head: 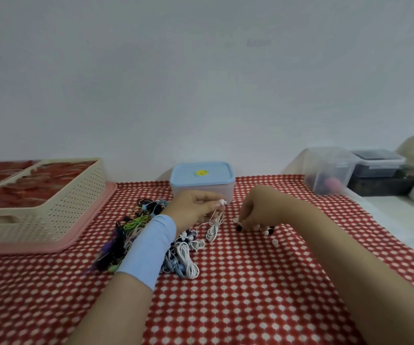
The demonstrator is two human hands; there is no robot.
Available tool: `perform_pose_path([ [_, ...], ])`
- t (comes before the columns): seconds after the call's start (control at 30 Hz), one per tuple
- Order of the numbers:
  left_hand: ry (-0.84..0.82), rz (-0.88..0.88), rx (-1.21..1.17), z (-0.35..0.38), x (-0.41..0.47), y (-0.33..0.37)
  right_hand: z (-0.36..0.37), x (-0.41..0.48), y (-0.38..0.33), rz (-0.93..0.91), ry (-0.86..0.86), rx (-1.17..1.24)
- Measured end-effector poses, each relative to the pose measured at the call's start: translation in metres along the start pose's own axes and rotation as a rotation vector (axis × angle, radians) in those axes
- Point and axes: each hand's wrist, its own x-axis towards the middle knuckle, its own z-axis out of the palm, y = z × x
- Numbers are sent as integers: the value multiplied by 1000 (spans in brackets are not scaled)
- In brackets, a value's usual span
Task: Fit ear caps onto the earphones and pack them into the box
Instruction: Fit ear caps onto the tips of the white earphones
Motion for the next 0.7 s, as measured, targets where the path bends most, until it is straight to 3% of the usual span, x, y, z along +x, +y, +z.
perform_pose_path([
  [0.17,-16,-19,-93,2,-1,0,-8,-5,1,-121,196,528],
  [0.27,-16,-26,-151,0,0,0,-2,-4,-3,-154,220,775],
  [0.7,-64,16,-279,-3,1,2,7,5,2,-175,2,1023],
])
